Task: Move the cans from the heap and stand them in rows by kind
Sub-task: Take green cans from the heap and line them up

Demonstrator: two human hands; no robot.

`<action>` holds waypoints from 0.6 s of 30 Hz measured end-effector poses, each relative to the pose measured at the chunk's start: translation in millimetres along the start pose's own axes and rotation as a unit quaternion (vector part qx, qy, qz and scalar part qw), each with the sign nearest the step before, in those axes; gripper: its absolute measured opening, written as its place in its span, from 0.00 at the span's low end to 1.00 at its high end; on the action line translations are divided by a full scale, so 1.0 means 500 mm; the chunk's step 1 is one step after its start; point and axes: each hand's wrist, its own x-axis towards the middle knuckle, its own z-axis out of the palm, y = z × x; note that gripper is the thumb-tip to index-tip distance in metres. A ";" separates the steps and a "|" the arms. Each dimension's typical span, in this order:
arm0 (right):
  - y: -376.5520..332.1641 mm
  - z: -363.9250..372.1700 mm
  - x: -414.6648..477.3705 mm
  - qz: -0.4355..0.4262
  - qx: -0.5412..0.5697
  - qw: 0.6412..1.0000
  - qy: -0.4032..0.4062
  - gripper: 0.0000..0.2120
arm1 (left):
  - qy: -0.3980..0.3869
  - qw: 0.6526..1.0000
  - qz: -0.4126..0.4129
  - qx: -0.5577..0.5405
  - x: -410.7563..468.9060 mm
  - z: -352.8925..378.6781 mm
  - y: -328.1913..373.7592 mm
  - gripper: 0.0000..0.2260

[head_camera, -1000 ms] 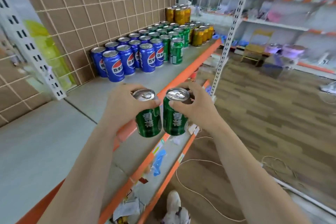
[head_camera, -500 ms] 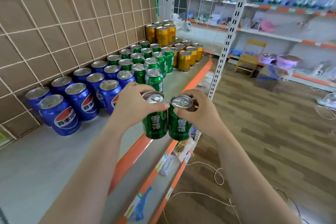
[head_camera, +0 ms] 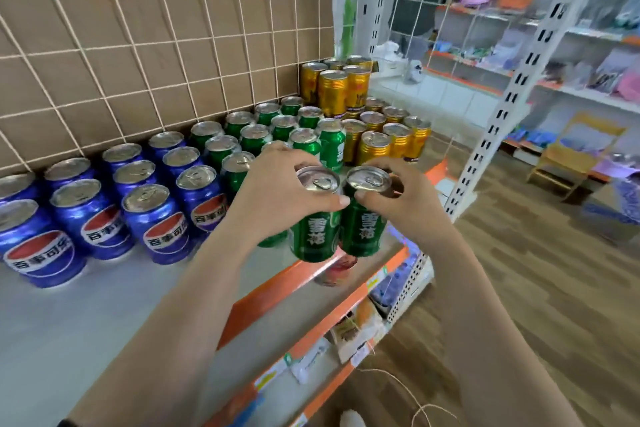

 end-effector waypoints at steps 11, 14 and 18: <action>0.096 -0.054 0.189 -0.082 0.008 0.980 -0.180 0.18 | 0.067 0.976 -0.172 0.112 0.099 0.082 0.044 0.23; 0.105 -0.029 0.219 -0.103 -0.006 0.971 -0.218 0.20 | 0.078 0.965 -0.197 0.156 0.104 0.085 0.026 0.25; 0.107 0.001 0.252 -0.119 -0.008 0.959 -0.256 0.21 | 0.085 0.951 -0.237 0.179 0.111 0.087 -0.001 0.30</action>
